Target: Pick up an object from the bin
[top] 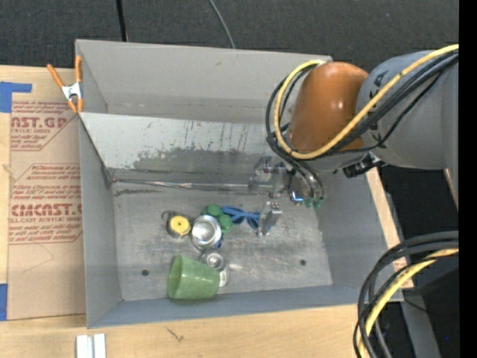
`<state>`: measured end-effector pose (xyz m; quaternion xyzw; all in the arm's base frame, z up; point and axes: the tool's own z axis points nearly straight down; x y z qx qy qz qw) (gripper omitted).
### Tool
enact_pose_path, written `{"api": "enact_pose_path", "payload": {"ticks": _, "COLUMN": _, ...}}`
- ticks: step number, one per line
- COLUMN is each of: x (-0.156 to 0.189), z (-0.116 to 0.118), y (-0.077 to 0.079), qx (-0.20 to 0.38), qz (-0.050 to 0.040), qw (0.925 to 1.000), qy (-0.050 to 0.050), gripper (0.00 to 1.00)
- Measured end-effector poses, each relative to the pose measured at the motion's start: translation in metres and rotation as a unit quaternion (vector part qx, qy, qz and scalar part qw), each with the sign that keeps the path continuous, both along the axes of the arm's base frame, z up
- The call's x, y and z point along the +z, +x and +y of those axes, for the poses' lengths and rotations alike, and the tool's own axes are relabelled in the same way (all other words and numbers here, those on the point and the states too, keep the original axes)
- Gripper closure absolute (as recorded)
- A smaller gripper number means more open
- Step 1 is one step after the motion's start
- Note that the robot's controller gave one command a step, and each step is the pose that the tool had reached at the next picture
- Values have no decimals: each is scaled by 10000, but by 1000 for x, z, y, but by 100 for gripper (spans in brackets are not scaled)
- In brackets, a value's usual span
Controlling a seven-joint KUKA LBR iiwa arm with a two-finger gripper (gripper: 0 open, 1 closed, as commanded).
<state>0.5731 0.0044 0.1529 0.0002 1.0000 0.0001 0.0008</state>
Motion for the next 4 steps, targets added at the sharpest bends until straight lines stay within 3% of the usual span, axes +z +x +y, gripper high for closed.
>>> {"api": "enact_pose_path", "payload": {"ticks": 1, "x": -76, "z": -11, "y": 8, "qx": -748, "qz": -27, "qw": 9972, "qy": 8, "gripper": 0}}
{"api": "enact_pose_path", "payload": {"ticks": 2, "x": -74, "z": -11, "y": 8, "qx": -736, "qz": -20, "qw": 9973, "qy": 6, "gripper": 100}}
{"api": "enact_pose_path", "payload": {"ticks": 3, "x": 40, "z": -16, "y": 23, "qx": -379, "qz": -53, "qw": 9993, "qy": -3, "gripper": 100}}
{"api": "enact_pose_path", "payload": {"ticks": 4, "x": 71, "z": -28, "y": 18, "qx": -445, "qz": -23, "qw": 9990, "qy": -1, "gripper": 100}}
